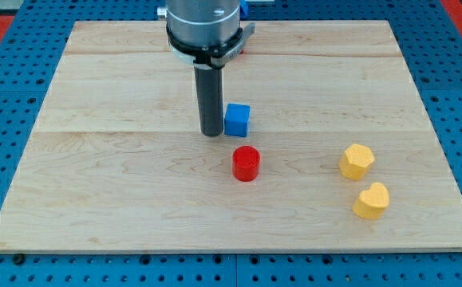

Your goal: Bring the blue cube close to the top side of the yellow hexagon

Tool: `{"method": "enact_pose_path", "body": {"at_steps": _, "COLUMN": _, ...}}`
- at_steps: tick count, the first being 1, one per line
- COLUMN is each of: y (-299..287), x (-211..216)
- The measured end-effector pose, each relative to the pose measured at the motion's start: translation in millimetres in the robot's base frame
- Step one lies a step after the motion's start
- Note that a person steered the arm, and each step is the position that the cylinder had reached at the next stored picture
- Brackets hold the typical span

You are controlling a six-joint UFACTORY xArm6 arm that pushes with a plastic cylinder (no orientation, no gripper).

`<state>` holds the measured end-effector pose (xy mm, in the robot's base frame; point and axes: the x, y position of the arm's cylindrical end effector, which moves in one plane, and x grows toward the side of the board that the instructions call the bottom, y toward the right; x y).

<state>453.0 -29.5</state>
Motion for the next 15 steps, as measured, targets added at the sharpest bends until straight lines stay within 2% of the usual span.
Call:
{"method": "enact_pose_path", "body": {"at_steps": 1, "y": 6, "x": 6}}
{"method": "enact_pose_path", "body": {"at_steps": 2, "y": -13, "x": 6}}
{"method": "enact_pose_path", "body": {"at_steps": 3, "y": -31, "x": -9}}
{"method": "enact_pose_path", "body": {"at_steps": 5, "y": -23, "x": -29}}
{"method": "enact_pose_path", "body": {"at_steps": 7, "y": 73, "x": -36}}
{"method": "enact_pose_path", "body": {"at_steps": 8, "y": 85, "x": -36}}
{"method": "enact_pose_path", "body": {"at_steps": 10, "y": 63, "x": 23}}
{"method": "enact_pose_path", "body": {"at_steps": 11, "y": 80, "x": 37}}
{"method": "enact_pose_path", "body": {"at_steps": 12, "y": 106, "x": 34}}
{"method": "enact_pose_path", "body": {"at_steps": 15, "y": 91, "x": 18}}
